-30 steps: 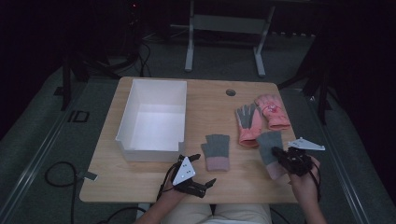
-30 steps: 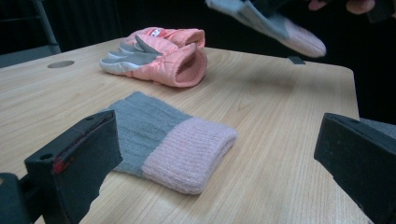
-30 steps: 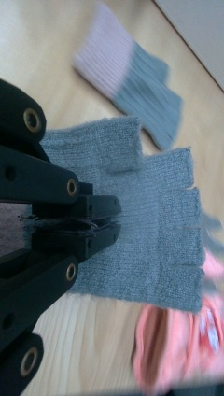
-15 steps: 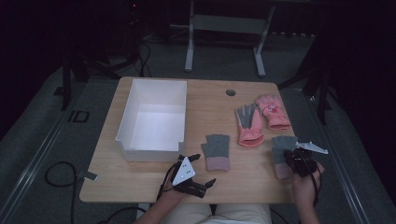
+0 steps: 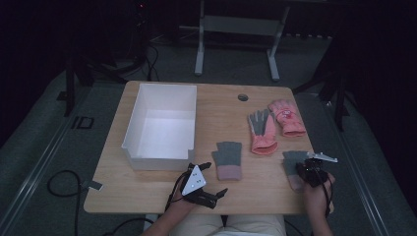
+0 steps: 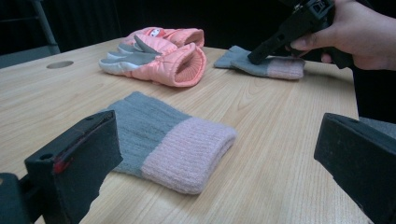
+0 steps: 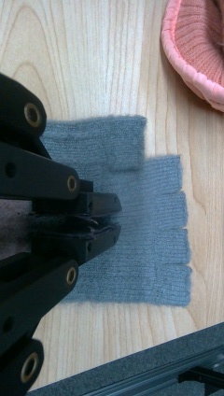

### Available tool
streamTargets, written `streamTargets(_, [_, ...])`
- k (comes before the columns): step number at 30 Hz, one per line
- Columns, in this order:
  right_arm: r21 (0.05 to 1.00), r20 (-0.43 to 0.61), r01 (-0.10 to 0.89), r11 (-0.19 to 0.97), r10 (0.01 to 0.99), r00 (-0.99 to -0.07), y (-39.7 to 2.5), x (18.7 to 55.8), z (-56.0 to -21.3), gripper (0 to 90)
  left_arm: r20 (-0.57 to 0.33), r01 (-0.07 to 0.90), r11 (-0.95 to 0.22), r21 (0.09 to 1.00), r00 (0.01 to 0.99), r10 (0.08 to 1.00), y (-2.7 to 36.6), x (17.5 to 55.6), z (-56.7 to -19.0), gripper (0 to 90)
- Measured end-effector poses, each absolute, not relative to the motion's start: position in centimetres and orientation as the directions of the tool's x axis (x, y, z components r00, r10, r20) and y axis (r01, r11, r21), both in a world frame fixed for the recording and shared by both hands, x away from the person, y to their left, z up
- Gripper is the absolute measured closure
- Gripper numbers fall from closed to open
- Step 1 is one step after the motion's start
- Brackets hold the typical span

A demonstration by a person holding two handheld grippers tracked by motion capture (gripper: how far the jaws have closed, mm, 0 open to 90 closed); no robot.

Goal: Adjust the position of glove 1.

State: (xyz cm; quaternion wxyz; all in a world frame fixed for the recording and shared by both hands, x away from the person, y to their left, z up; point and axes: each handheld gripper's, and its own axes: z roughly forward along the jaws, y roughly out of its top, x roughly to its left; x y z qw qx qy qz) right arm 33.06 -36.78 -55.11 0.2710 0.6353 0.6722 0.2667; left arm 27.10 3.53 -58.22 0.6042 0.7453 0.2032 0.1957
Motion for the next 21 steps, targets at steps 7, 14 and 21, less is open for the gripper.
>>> streamTargets(7, [0.716,-0.035,0.691,0.097,0.994,-0.104,-37.2,32.7,-53.8,74.5,0.043,0.069,-0.187,0.980,0.842,0.538,3.6,27.1,-58.2,0.0])
streamTargets(14, [0.694,-0.098,0.651,0.307,0.936,-0.337,-38.4,33.0,-52.5,68.6,0.046,0.069,-0.192,0.979,0.842,0.537,3.5,27.2,-58.2,0.0])
streamTargets(21, [0.636,-0.119,0.644,0.426,0.878,-0.464,-39.5,33.6,-53.1,64.2,0.046,0.069,-0.191,0.979,0.840,0.541,3.5,27.1,-58.2,0.0])
